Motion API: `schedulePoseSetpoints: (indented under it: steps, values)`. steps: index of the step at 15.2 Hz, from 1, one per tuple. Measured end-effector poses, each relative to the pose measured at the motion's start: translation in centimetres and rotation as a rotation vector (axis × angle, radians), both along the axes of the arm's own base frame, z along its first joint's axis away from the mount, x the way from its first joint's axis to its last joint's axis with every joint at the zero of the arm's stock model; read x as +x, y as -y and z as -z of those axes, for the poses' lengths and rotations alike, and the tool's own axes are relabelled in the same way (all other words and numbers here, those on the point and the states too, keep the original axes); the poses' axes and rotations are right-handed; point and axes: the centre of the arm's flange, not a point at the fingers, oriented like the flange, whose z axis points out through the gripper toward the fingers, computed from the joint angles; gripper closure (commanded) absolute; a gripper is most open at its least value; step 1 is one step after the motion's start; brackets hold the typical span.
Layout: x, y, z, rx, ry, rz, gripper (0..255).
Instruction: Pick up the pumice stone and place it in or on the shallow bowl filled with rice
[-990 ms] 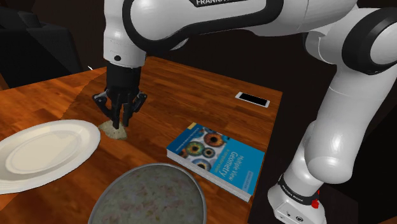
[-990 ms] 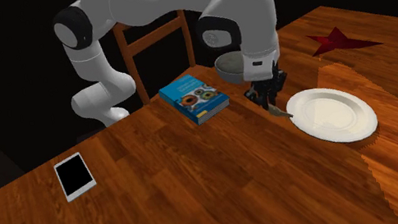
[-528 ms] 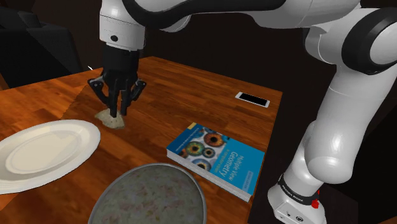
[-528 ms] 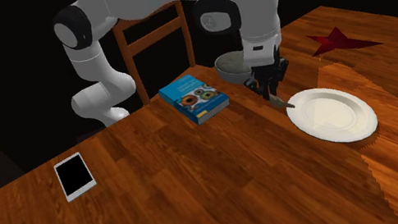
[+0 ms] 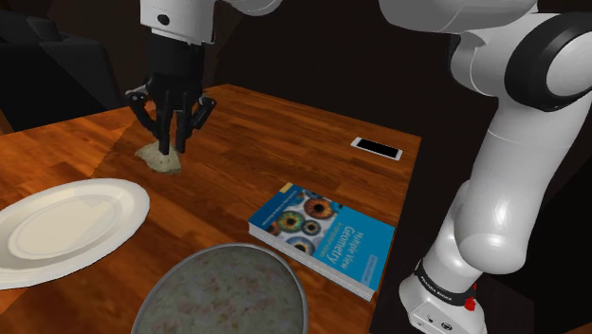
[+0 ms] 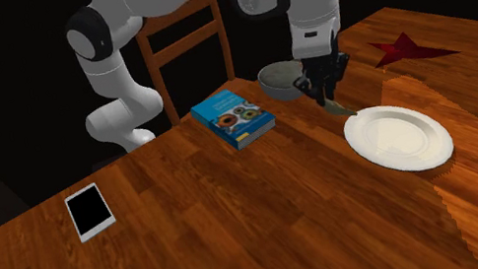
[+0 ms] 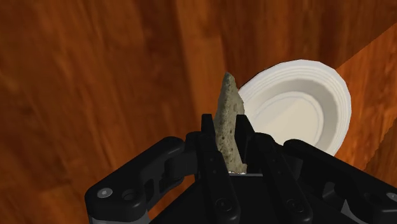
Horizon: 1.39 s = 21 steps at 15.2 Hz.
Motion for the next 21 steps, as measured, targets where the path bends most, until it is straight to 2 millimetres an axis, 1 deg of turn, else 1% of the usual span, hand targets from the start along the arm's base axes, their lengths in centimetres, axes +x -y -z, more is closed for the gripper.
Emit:
schedulePoseSetpoints:
  steps: [7,9,10,13,14,15,17,19,21]
  values:
    - [0.1,0.0,-3.7,0.000,0.000,0.000,255]
    - [-0.1,0.0,-4.6,0.000,0.000,0.000,255]
    - [-0.6,-0.1,-4.8,0.000,0.000,0.000,255]
    - [-3.8,-0.8,-4.5,0.000,0.000,0.000,255]
    - [-5.0,-1.2,-5.0,0.000,0.000,-0.001,255]
    - [-6.5,-1.7,-5.0,0.000,0.000,-0.001,255]
    - [-8.9,-2.1,-5.2,0.000,0.000,-0.001,255]
    - [-11.6,-3.0,-4.9,0.000,0.000,-0.001,255]
    - [-14.0,-3.7,-4.9,0.000,0.000,-0.001,255]
